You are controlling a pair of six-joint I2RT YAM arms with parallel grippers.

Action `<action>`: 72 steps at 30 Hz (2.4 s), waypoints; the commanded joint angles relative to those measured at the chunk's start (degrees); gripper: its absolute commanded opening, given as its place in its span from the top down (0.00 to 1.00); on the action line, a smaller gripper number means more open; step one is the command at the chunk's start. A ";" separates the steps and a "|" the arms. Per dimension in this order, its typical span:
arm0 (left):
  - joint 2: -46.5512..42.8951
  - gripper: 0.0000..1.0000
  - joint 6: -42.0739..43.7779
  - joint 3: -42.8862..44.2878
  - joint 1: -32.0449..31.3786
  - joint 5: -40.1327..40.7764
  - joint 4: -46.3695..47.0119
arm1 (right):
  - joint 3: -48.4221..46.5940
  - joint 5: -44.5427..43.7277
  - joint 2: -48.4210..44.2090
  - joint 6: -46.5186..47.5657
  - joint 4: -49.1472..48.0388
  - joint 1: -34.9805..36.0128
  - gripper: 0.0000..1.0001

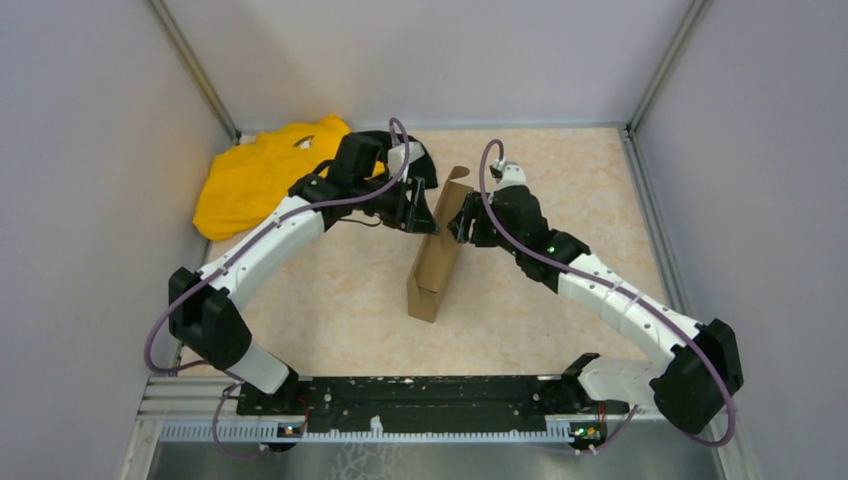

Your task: Fold the paper box

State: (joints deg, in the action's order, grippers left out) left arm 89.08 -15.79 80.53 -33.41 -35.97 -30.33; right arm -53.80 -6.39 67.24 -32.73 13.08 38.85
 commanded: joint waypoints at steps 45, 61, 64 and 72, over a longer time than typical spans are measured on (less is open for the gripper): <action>14.10 0.04 -2.88 23.30 -13.21 32.23 -26.97 | 13.15 16.65 1.05 -3.65 -12.61 -7.30 0.42; 17.59 0.05 -4.70 25.53 -16.42 45.44 -34.41 | 11.46 16.78 6.07 -5.35 -16.05 -7.00 0.49; 19.13 0.05 -5.21 26.41 -17.06 47.40 -35.95 | 11.14 16.60 6.62 -5.42 -16.24 -6.70 0.49; 20.37 0.09 -6.00 27.16 -17.83 52.03 -38.61 | 10.39 16.29 7.20 -5.19 -16.04 -6.09 0.49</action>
State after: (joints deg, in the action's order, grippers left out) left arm 109.10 -20.84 105.41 -50.81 11.81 -65.58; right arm -40.51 10.22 74.59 -37.74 -0.54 32.12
